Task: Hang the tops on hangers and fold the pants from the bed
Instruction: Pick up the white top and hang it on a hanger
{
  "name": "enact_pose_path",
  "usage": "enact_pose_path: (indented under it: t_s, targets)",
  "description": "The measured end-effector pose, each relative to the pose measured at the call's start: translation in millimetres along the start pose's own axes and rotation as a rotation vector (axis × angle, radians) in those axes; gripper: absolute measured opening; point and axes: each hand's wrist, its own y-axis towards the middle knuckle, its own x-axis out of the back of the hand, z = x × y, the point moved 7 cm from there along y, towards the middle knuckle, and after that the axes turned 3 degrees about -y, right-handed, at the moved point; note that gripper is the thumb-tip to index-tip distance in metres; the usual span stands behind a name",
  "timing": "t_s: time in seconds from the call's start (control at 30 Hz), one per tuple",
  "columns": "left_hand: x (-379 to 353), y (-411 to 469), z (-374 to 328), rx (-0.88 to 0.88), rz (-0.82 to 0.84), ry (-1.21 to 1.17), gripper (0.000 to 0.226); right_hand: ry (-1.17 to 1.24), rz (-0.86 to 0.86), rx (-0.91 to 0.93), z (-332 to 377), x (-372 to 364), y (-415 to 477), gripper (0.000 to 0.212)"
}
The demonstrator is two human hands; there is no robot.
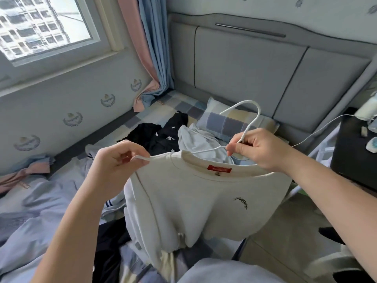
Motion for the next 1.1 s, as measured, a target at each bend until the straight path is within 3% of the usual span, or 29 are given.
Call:
enact_pose_path:
  t_s: [0.17, 0.3, 0.47, 0.7, 0.83, 0.97, 1.1]
  targets:
    - [3, 5, 17, 0.087, 0.022, 0.147, 0.043, 0.073, -0.130, 0.079, 2, 0, -5, 0.033]
    - [6, 7, 38, 0.217, -0.038, 0.265, 0.035, 0.083, -0.179, 0.136, 9, -4, -14, 0.029]
    - [1, 3, 49, 0.276, -0.056, 0.251, 0.033, 0.075, -0.169, 0.134, 9, -6, -16, 0.033]
    - [-10, 11, 42, 0.297, 0.072, 0.310, 0.028, 0.084, -0.130, 0.089, -3, -8, -14, 0.034]
    - [-44, 11, 22, 0.212, 0.183, 0.286, 0.011, 0.113, -0.155, 0.072, -7, -12, -15, 0.033]
    - [-56, 10, 4, 0.064, 0.015, 0.324, 0.006, 0.115, -0.168, 0.041, -9, -10, -14, 0.033]
    - [-70, 10, 2, 0.018, 0.060, 0.361, 0.005, 0.078, -0.142, 0.032, -12, -8, -18, 0.048]
